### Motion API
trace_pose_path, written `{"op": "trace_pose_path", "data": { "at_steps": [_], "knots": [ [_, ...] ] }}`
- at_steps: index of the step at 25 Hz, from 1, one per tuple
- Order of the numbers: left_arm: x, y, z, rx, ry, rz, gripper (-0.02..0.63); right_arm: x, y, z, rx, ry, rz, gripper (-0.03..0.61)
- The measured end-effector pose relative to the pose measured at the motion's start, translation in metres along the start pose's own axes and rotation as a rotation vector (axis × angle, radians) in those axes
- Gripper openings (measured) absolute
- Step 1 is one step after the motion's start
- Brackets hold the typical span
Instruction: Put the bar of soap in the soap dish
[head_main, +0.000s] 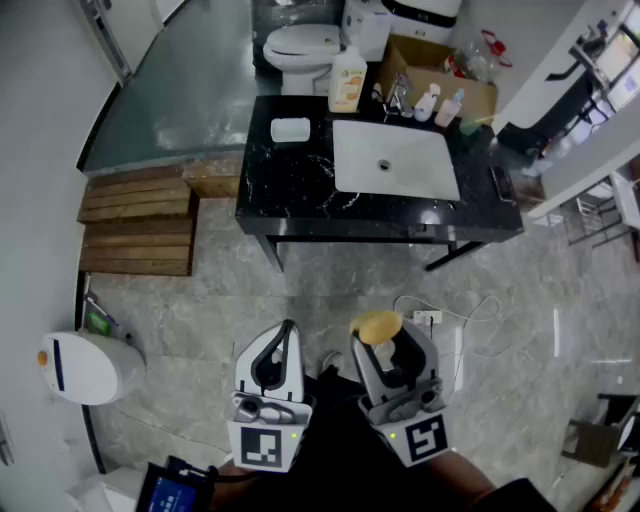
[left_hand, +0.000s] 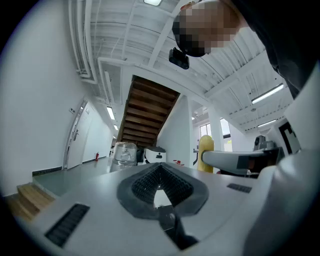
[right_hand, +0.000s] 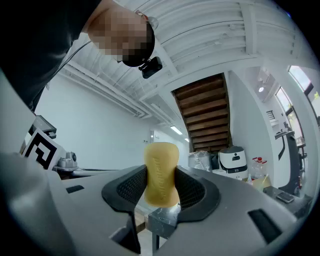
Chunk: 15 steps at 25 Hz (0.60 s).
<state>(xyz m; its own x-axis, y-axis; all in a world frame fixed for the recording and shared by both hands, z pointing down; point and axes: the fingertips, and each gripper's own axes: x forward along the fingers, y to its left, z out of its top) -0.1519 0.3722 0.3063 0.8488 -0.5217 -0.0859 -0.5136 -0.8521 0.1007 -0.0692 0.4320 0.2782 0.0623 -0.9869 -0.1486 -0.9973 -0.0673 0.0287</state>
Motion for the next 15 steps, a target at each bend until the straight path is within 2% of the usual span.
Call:
{"op": "trace_pose_path", "data": {
  "at_steps": [7, 15],
  "knots": [
    [-0.001, -0.002, 0.004, 0.013, -0.009, 0.013, 0.002, -0.009, -0.010, 0.003, 0.025, -0.016, -0.023, 0.172],
    [-0.004, -0.012, 0.000, 0.015, -0.024, 0.042, 0.002, -0.024, -0.024, -0.003, 0.055, -0.024, -0.005, 0.172]
  ]
}}
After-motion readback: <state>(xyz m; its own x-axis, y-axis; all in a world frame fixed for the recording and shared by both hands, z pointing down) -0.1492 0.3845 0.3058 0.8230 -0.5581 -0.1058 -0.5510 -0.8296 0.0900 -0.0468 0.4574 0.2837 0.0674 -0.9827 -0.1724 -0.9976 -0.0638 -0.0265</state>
